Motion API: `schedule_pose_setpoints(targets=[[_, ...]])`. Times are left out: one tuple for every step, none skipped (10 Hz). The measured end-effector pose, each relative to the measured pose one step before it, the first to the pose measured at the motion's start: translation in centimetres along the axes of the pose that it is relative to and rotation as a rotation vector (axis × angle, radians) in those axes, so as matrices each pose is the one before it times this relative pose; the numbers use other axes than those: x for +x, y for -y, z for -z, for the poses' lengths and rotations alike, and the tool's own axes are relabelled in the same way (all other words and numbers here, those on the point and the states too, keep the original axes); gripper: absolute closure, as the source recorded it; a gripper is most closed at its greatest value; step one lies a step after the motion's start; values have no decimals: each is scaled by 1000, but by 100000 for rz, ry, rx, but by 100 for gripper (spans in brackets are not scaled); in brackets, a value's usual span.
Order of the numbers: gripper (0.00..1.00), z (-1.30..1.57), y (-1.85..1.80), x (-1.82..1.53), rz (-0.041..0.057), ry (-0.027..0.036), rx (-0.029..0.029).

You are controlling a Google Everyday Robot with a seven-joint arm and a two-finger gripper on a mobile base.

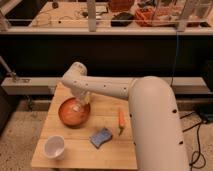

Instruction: Place the bottle in the ceramic bowl

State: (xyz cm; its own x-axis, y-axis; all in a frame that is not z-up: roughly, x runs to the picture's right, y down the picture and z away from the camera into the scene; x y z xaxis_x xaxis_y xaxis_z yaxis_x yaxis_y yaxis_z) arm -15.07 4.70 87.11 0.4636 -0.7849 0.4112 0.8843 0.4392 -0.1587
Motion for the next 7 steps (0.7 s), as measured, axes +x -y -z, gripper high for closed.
schedule_pose_setpoints(targets=[[73, -33, 10, -60, 317, -37, -60], [66, 58, 10, -15, 421, -215, -44], [64, -43, -14, -52, 279, -58, -102], [64, 62, 35, 2, 178, -134, 57], [61, -24, 53, -109, 324, 14, -31], [53, 11, 87, -95, 479, -133, -3], [49, 13, 60, -73, 320, -66, 15]])
